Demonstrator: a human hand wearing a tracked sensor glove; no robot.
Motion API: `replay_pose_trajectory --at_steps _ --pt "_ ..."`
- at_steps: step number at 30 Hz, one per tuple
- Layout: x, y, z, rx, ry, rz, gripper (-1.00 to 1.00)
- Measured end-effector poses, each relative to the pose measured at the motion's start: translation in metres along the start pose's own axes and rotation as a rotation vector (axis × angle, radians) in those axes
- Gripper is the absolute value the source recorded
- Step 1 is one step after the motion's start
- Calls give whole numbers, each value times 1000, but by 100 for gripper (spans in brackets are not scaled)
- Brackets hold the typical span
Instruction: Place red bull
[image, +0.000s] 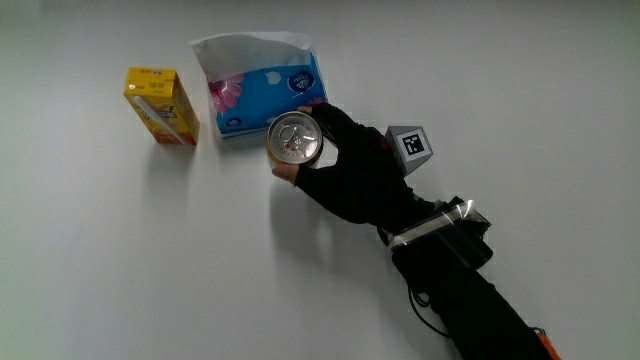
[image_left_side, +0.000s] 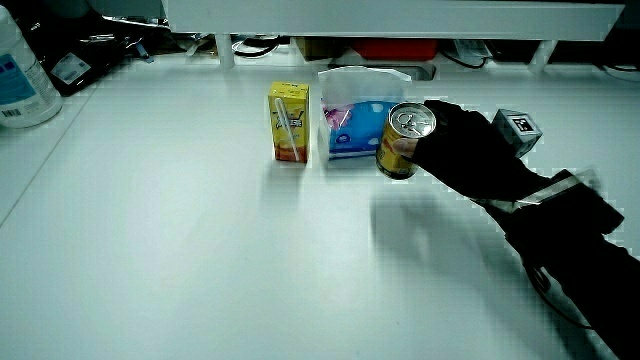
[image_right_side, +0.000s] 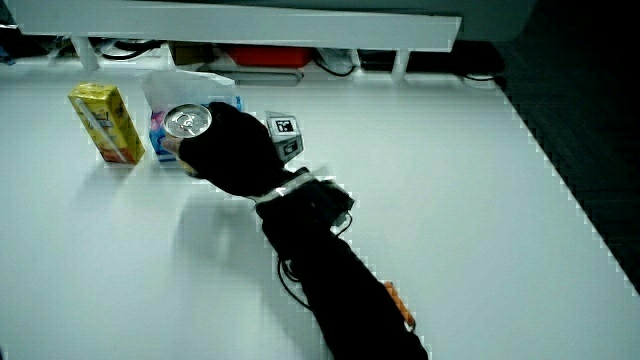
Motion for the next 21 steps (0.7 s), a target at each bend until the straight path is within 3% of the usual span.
replay_pose_trajectory --at_steps 5,14,16,18,21 --pt "21 3 6 52 12 -70 0" --pt "51 2 11 76 16 -177 0" --pt "55 1 10 78 20 -193 0" --pt "61 0 11 69 71 -209 0" --pt "63 1 10 78 72 -207 0"
